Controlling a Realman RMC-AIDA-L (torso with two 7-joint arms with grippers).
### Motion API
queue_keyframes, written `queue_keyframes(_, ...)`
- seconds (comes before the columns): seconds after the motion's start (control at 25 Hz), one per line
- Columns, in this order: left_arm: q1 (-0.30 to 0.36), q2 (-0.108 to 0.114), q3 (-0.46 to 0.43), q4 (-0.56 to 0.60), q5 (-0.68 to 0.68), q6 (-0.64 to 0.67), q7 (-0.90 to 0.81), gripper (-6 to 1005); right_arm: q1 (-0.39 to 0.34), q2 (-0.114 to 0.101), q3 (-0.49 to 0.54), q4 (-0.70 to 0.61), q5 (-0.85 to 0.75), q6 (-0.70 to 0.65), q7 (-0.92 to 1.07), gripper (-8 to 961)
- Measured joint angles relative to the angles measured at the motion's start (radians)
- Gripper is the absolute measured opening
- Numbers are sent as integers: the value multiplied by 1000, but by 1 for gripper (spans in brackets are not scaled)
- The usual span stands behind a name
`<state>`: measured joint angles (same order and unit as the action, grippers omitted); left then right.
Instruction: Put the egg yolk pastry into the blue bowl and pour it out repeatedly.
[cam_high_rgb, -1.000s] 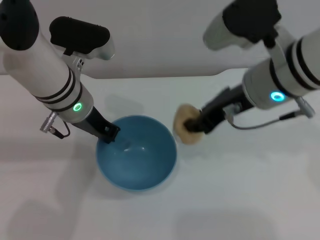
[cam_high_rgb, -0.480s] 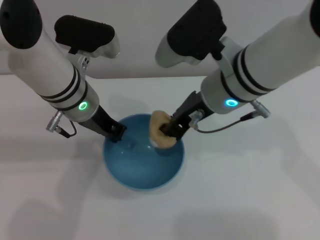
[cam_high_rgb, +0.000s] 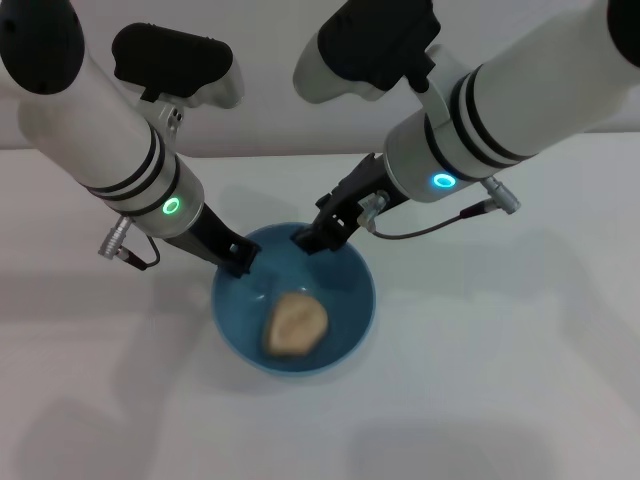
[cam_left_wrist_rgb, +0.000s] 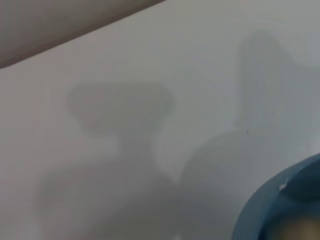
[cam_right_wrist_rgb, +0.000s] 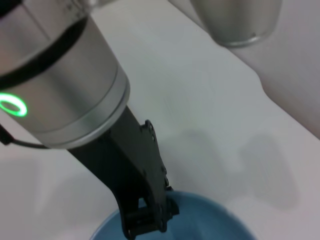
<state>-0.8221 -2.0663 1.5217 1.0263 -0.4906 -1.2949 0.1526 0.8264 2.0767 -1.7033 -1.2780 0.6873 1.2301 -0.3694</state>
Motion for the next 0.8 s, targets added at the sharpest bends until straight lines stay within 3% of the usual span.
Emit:
queue_keyframes(0.16, 4, 0, 0, 0, 0, 21, -1, 24, -10, -1, 24, -43, -33, 32, 42, 445)
queue_keyframes(0.32, 22, 0, 4, 9, -1, 88, 3, 20, -48, -5, 115, -104, -156, 72, 123, 441)
queue_keyframes(0.48, 71, 1, 56, 46, -9, 203, 5, 19, -137, -2, 245, -177, -246, 73, 156, 439)
queue_keyframes(0.76, 211, 3, 231, 103, -13, 619, 5, 20, -308, -2, 523, -131, -213, 4, 140, 440)
queue_keyframes(0.8, 261, 3, 290, 107, -9, 793, 6, 20, -321, -2, 546, -115, -189, -2, 129, 440)
